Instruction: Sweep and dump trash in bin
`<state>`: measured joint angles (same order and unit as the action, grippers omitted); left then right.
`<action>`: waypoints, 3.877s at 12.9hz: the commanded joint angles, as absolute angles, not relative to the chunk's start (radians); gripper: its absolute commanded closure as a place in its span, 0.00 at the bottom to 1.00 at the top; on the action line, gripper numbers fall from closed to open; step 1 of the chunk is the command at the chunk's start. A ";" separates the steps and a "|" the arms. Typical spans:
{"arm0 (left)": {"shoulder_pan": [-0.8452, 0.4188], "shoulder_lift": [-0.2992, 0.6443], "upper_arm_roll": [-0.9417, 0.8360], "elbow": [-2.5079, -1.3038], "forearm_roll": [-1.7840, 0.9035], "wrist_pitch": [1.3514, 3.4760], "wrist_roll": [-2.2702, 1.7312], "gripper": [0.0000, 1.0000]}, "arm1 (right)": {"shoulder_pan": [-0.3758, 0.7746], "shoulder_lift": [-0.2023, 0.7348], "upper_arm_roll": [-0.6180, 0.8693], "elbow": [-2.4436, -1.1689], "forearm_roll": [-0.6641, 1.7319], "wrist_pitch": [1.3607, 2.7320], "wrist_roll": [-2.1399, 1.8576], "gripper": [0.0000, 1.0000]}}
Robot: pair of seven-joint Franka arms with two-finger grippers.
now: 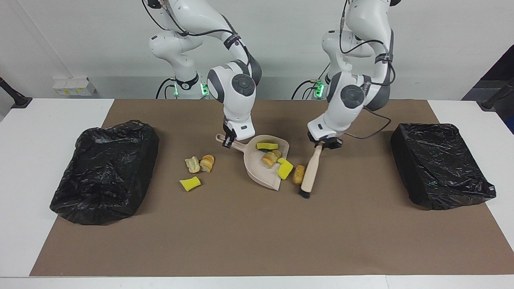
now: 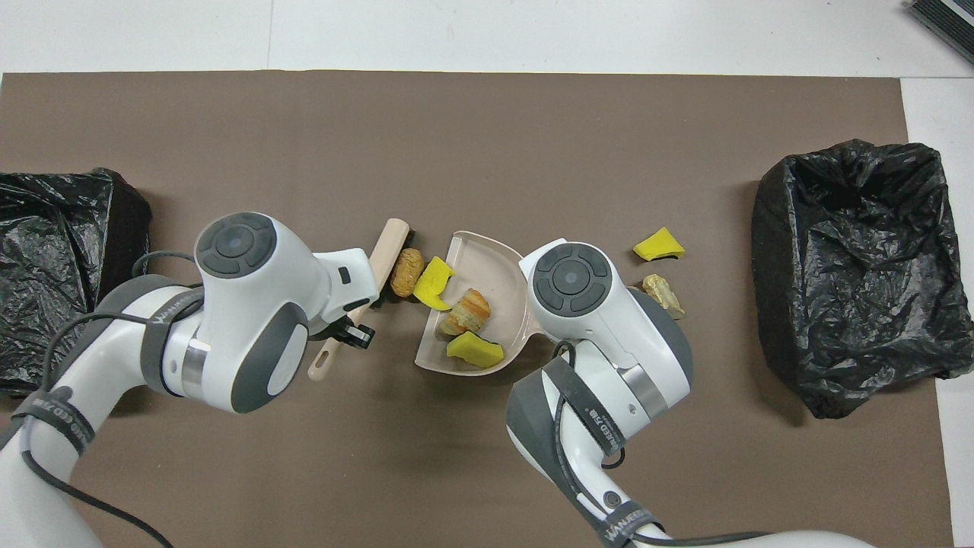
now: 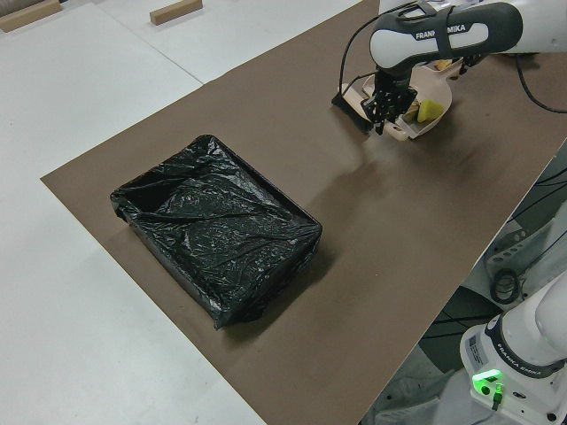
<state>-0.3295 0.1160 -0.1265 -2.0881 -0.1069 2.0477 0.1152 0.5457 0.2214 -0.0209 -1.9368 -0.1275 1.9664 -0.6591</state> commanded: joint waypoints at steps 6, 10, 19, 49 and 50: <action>-0.482 0.063 -0.110 -2.106 -0.206 2.052 -0.214 1.00 | 0.537 0.219 -0.015 -1.953 -0.101 1.990 -0.638 1.00; -0.443 0.020 -0.103 -2.097 -0.189 1.930 -0.273 1.00 | 0.509 0.219 -0.017 -1.965 -0.103 1.990 -0.696 1.00; -0.517 -0.103 -0.112 -2.259 -0.086 2.072 -0.498 1.00 | 0.479 0.187 -0.017 -1.933 -0.100 2.016 -0.678 1.00; -1.040 -0.144 -0.118 -2.482 -0.086 2.295 -1.128 0.72 | -0.338 0.083 -0.018 -1.810 -0.662 2.065 -1.724 1.00; -1.035 -0.144 -0.118 -2.476 -0.086 2.293 -1.121 0.53 | -0.333 0.084 -0.018 -1.804 -0.670 2.062 -1.724 1.00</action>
<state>-1.0203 -0.1422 -0.1328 -2.4783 -0.1030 2.2871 -1.1109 -0.3341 0.0945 -0.0204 -1.8000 -0.6333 2.0483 -1.6897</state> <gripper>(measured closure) 0.718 0.683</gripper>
